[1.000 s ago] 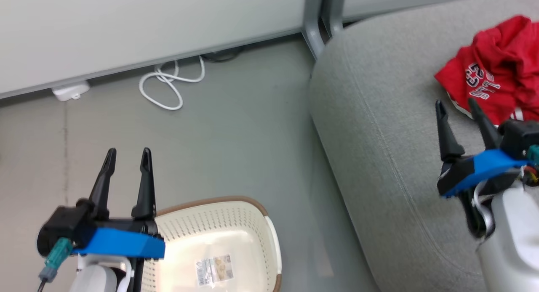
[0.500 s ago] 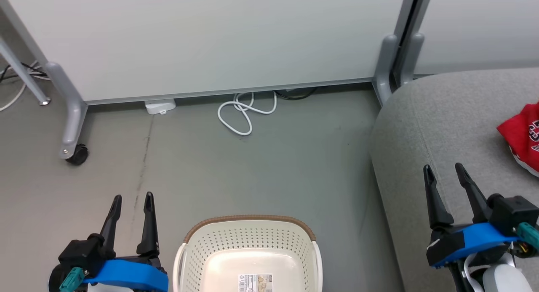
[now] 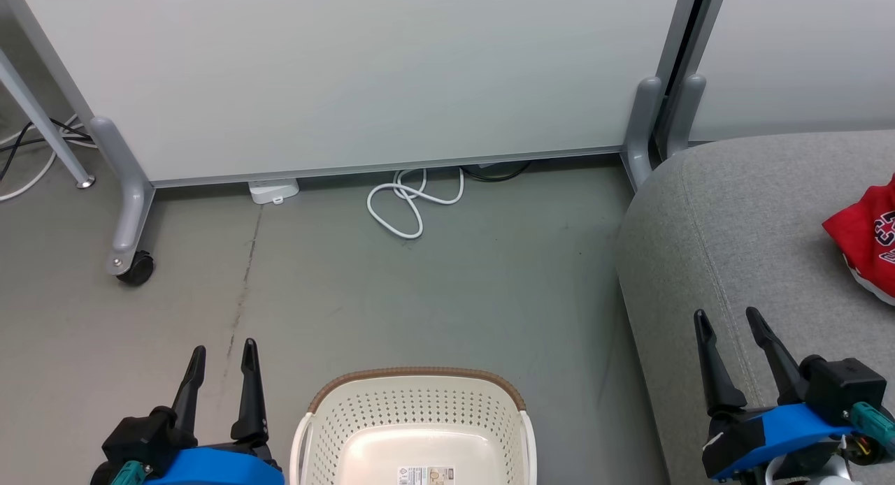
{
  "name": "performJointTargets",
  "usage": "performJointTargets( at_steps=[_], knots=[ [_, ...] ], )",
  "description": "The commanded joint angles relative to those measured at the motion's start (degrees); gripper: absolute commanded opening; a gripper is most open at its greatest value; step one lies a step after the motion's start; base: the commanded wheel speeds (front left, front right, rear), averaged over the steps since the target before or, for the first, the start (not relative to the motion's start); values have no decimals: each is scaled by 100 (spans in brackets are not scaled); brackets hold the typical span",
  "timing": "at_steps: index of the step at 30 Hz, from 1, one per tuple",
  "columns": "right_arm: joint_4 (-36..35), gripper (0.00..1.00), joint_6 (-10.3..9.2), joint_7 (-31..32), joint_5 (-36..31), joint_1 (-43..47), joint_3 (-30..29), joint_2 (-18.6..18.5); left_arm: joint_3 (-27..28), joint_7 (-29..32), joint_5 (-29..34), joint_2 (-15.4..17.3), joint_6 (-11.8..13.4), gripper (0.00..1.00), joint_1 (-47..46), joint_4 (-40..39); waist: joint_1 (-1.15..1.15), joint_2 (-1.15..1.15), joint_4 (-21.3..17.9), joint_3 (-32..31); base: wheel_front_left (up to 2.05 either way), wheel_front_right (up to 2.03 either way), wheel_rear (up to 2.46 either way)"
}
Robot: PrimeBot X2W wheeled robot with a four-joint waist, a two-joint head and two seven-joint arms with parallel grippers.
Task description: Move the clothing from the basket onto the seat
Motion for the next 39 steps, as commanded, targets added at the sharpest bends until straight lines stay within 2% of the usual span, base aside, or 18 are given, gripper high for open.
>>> performJointTargets(
  at_steps=[1,22,23,27,39],
  knots=[
    [-52,100,1,21,12,100,-30,21,-16,-22,38,-11,-21,100,19,-18,0,0,-1,10,0,0,0],
    [49,100,1,-13,181,26,81,38,-53,-23,66,-25,-57,100,-13,53,0,0,5,95,0,0,0],
    [57,0,0,0,133,17,79,27,-44,7,77,-40,-2,0,2,61,0,0,5,97,0,0,0],
    [266,0,0,23,182,47,71,38,-57,47,24,-80,-2,0,90,234,0,0,4,96,0,0,0],
    [322,0,0,213,1501,-43,14,37,82,391,-1190,-102,-9,0,-27,129,0,0,-20,66,0,0,0]
  ],
)
